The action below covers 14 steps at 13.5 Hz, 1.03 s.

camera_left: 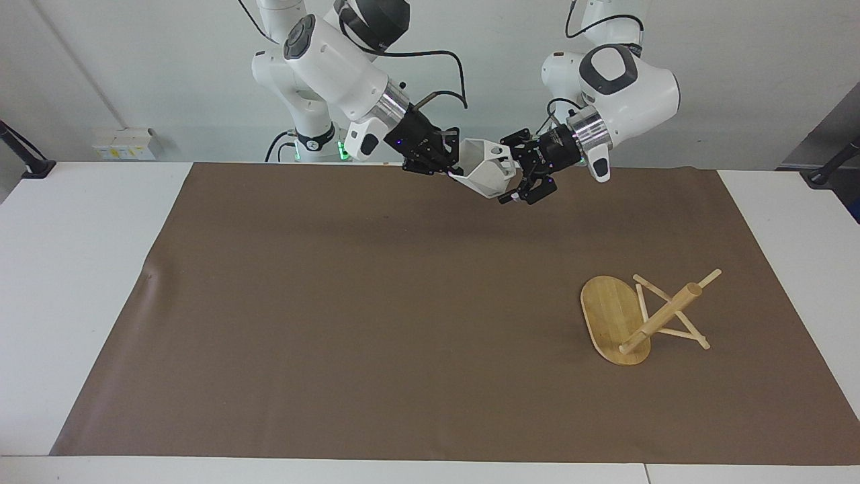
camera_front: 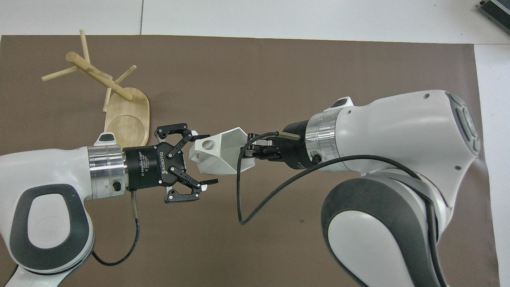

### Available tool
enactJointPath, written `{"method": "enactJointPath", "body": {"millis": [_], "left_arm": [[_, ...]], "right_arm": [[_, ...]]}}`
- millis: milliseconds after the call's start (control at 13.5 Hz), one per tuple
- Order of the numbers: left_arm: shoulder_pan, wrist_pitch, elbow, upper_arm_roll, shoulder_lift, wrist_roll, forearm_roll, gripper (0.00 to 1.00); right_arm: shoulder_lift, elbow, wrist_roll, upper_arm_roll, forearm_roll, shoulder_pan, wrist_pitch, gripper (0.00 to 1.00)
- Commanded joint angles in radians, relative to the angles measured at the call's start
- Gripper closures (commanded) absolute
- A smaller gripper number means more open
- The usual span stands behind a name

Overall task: Hang cup on rack
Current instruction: 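Grasp the cup with the left gripper, then open the right gripper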

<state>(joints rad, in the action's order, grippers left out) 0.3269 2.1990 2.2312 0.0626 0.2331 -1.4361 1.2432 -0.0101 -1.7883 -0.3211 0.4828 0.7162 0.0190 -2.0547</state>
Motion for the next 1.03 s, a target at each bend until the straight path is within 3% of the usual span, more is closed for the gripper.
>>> {"method": "enactJointPath", "body": {"millis": [0, 148, 296, 369, 443, 591, 960], "left_arm": [[0.024, -0.004, -0.007, -0.012, -0.011, 0.031, 0.013, 0.08], [0.024, -0.01, -0.007, -0.012, -0.011, 0.031, 0.013, 0.24], [0.024, -0.012, -0.008, -0.012, -0.011, 0.034, 0.012, 0.75], [0.024, -0.022, -0.01, -0.012, -0.009, 0.039, 0.012, 0.94], [0.023, -0.027, -0.008, -0.012, -0.009, 0.043, 0.012, 1.0], [0.023, -0.03, -0.008, -0.012, -0.009, 0.046, 0.009, 1.0], [0.02, -0.038, 0.002, -0.012, -0.003, 0.033, 0.01, 1.0]], "right_arm": [[0.002, -0.005, -0.013, 0.008, 0.025, 0.006, -0.012, 0.98], [0.002, -0.005, -0.013, 0.008, 0.025, 0.006, -0.012, 0.98], [0.002, -0.005, -0.015, 0.008, 0.025, 0.006, -0.012, 0.97], [0.002, -0.005, -0.013, 0.008, 0.025, 0.006, -0.012, 0.97], [0.002, -0.005, -0.015, 0.008, 0.025, 0.006, -0.012, 0.96], [0.002, -0.005, -0.015, 0.008, 0.025, 0.006, -0.012, 0.94], [0.001, -0.003, -0.015, 0.007, 0.02, 0.006, -0.012, 0.66]]}}
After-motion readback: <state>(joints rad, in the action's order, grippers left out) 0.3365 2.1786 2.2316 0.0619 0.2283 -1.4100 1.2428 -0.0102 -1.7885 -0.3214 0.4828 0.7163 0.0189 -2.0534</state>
